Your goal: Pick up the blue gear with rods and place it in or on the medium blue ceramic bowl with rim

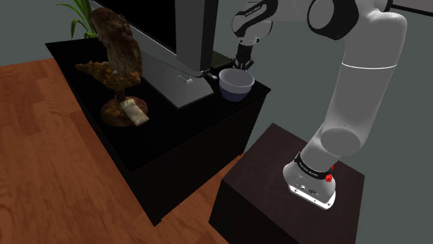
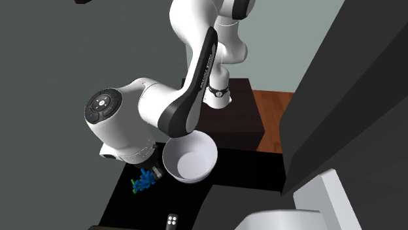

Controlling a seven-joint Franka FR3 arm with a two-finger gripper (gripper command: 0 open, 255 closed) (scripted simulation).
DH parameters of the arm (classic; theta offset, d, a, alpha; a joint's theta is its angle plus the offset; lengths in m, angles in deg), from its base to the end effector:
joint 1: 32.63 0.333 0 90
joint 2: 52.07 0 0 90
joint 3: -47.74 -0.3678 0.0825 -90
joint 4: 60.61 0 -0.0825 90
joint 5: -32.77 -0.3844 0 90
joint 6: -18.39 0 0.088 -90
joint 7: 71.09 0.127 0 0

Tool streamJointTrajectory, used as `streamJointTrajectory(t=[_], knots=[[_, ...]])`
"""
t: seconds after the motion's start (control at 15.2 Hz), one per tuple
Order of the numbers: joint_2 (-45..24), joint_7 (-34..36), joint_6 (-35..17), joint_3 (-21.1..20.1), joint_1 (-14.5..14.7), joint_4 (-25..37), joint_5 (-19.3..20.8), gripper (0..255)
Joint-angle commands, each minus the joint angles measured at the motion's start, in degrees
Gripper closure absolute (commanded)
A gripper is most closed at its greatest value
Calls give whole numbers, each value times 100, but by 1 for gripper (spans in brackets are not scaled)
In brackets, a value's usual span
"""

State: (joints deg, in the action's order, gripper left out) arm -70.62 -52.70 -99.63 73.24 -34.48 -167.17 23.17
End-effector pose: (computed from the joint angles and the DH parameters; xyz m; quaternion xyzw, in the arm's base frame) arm 0.5719 -0.2603 0.3823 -0.9060 0.4209 0.0435 0.0064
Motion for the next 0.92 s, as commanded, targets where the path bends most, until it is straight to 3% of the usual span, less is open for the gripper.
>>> streamJointTrajectory(t=[0.0,0.86], knots=[[79,28,131,19,11,51,47,255],[441,170,1011,88,52,611,253,255]])
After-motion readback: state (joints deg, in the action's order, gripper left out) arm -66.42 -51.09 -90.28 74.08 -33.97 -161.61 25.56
